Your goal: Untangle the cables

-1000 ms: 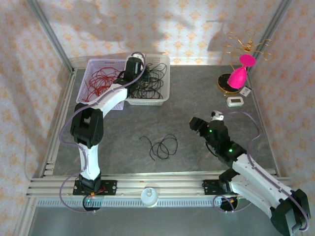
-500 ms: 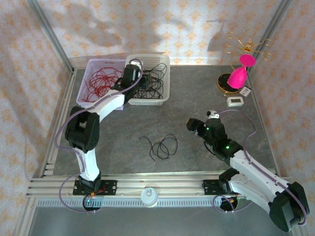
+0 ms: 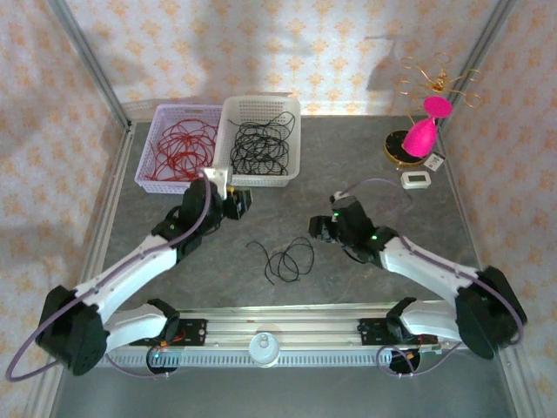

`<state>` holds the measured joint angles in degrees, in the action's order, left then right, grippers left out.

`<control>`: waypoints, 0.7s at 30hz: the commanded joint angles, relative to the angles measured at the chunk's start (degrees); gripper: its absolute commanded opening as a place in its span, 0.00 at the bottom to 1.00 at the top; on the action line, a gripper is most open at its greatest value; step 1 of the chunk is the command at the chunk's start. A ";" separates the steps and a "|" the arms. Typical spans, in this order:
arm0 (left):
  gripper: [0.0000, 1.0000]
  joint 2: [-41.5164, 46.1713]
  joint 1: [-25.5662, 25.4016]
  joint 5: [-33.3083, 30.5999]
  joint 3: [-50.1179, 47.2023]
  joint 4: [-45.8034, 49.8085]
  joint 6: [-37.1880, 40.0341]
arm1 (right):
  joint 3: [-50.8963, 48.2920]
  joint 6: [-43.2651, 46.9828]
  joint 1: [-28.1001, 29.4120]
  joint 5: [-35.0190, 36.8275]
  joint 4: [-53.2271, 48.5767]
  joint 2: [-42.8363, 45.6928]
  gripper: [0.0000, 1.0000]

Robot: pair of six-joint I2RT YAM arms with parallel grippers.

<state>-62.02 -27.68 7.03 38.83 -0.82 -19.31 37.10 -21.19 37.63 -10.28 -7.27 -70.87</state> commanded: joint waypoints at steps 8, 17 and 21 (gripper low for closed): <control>0.52 14.91 -1.66 0.08 -11.30 7.99 -9.68 | 5.99 11.57 4.31 2.13 -1.45 -14.61 0.51; 0.52 14.12 -1.69 1.22 -11.77 6.54 -9.60 | 8.91 11.76 4.74 3.54 -2.35 -20.80 0.36; 0.52 13.81 -1.65 1.14 -11.85 5.84 -9.43 | 7.91 11.25 4.82 5.22 -1.27 -20.82 0.34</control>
<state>-48.16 -29.17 7.35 27.57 5.74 -28.29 45.19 -10.22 42.09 -8.01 -8.80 -91.50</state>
